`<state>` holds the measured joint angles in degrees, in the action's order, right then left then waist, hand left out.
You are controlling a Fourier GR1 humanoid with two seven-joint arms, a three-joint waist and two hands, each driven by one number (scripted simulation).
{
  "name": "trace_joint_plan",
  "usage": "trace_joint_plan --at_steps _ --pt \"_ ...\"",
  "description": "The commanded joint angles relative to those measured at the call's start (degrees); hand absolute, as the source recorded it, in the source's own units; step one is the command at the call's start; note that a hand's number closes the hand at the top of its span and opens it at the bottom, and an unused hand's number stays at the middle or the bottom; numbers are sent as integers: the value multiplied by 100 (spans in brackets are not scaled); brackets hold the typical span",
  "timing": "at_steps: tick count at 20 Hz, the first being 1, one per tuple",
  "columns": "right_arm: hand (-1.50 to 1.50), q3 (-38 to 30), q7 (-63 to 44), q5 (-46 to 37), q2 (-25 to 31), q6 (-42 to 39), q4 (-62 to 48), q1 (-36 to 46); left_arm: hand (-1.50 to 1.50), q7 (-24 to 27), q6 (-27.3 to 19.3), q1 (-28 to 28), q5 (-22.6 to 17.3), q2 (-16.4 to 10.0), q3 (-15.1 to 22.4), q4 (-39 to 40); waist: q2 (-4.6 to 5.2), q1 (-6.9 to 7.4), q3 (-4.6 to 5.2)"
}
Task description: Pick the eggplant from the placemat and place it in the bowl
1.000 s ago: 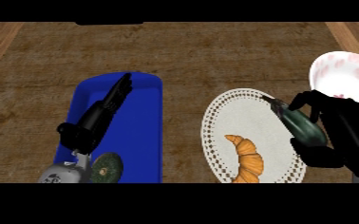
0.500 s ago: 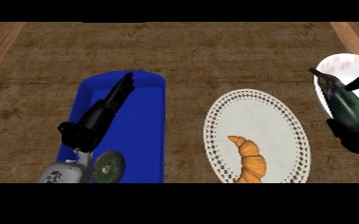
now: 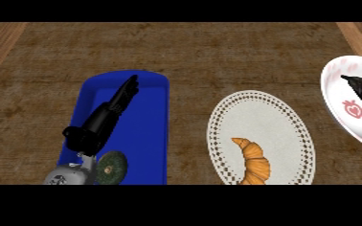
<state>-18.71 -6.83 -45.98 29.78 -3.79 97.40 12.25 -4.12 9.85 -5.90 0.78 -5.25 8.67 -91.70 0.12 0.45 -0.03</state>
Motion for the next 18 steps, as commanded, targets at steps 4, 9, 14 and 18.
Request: trace_joint_plan --at_steps 4,9,14,18 --pt "150 101 501 -273 473 -236 -2019 439 0 -203 26 -30 -40 5 -37 -165 19 84 0" --pt "-150 -214 541 536 548 -1246 -3338 1051 0 -147 28 -98 38 143 130 -66 26 123 -4" --pt "-150 -337 1879 784 746 -1018 -4143 1356 0 -116 102 -95 -54 -51 -196 -86 -1 22 -1" --pt "-150 -662 2059 925 886 -624 -4923 2078 0 196 120 -40 80 13 -121 217 11 46 -1"
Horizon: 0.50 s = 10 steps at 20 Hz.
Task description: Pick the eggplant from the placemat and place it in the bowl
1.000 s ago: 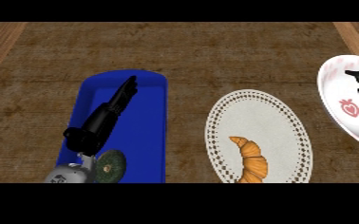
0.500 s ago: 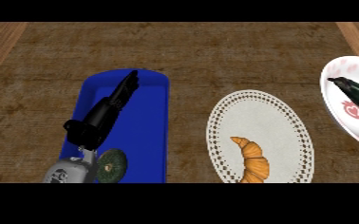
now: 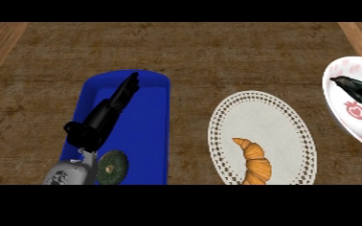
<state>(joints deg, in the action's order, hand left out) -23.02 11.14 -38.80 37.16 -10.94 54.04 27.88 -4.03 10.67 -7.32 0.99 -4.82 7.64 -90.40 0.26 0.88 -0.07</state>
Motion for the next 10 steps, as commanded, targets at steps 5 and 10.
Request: trace_joint_plan --at_steps 5,10 --pt "-150 -1027 111 804 156 501 -868 643 0 109 46 239 84 20 94 -58 -4 4 1" --pt "-150 -1743 -10 1433 778 139 -1450 706 0 -155 -9 -95 28 -17 -108 -54 -1 -29 -1"
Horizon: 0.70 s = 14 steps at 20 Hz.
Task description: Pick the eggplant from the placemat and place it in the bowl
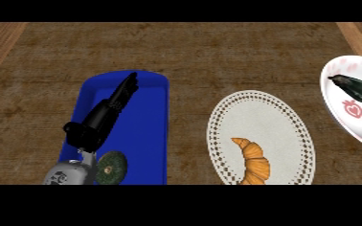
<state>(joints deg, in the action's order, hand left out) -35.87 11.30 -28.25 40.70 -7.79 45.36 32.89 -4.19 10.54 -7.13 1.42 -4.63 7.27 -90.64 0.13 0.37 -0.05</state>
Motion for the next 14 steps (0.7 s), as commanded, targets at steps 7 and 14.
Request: trace_joint_plan --at_steps 7,14 --pt "-150 -1433 953 993 1394 -427 -1860 -483 0 -143 -68 90 92 71 93 -283 34 27 -21" --pt "-150 -1874 1840 1277 2199 -1005 -2884 -1096 0 -383 -68 61 -8 180 129 -412 42 53 -38"
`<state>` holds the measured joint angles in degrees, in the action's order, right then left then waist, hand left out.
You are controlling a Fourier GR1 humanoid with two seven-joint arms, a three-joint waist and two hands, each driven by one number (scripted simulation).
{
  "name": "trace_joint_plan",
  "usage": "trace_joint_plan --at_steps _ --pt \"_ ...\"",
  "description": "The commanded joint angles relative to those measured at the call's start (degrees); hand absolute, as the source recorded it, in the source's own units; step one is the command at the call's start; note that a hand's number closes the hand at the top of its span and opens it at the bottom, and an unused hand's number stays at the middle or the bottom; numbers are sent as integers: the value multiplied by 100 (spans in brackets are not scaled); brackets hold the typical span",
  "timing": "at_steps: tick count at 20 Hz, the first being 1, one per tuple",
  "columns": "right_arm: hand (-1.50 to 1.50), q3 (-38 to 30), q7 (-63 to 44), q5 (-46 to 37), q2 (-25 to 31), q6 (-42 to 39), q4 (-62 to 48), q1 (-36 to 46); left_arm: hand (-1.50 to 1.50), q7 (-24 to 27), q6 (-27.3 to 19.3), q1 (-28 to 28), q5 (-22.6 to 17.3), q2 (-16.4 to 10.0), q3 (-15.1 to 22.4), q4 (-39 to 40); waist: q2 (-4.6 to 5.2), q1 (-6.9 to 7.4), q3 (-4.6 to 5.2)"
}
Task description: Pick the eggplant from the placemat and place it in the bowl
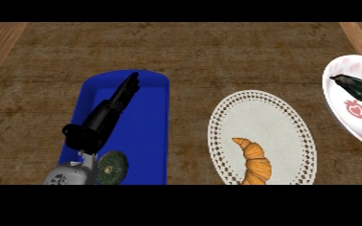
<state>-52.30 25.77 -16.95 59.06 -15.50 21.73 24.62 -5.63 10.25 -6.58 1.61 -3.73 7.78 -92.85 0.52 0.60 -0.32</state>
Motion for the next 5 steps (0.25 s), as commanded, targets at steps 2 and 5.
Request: trace_joint_plan --at_steps 2,5 --pt "-150 -176 783 97 315 -373 -645 -489 0 171 -16 51 103 -25 3 71 19 30 -16" --pt "-150 -299 1104 215 524 -879 -829 -835 0 284 133 101 -53 -95 -99 148 7 -23 -20"
